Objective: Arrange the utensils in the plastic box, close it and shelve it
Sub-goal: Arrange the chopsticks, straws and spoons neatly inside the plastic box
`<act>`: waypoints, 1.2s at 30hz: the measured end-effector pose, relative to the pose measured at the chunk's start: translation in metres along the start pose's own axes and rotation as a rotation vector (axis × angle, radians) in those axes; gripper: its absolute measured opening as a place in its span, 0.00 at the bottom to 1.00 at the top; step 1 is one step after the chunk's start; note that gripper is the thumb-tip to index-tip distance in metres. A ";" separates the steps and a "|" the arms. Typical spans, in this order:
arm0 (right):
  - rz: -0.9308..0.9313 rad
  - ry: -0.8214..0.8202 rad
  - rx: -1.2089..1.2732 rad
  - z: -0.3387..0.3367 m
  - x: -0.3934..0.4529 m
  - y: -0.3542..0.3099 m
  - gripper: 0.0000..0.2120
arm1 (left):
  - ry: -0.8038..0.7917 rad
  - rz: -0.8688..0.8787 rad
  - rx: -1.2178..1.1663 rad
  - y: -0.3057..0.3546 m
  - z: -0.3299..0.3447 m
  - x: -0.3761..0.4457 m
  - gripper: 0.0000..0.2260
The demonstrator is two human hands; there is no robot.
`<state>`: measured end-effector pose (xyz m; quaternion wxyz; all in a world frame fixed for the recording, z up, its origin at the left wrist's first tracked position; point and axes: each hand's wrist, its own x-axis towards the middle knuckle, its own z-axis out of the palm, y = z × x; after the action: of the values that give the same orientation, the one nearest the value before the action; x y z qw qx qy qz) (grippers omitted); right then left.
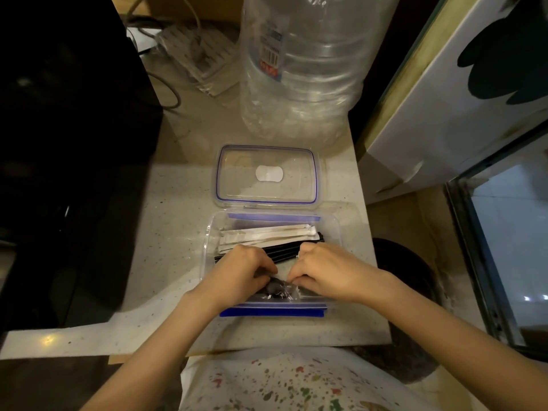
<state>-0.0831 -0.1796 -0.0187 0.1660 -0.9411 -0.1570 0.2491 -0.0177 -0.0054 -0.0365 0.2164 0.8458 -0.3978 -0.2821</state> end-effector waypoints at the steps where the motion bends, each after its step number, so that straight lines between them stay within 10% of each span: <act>1: 0.016 -0.005 0.033 -0.002 0.000 0.000 0.10 | 0.014 -0.001 -0.011 0.000 0.000 -0.001 0.09; 11: 0.195 0.376 0.104 -0.007 0.009 0.002 0.13 | 0.240 -0.207 0.193 0.007 0.001 0.002 0.14; 36: 0.141 0.279 -0.243 -0.005 0.045 -0.011 0.14 | 0.211 -0.296 0.312 0.008 0.002 -0.006 0.10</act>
<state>-0.0456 -0.1541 -0.0294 0.0532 -0.9883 -0.0951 0.1066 -0.0267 -0.0057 -0.0309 0.0799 0.9428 -0.2835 -0.1561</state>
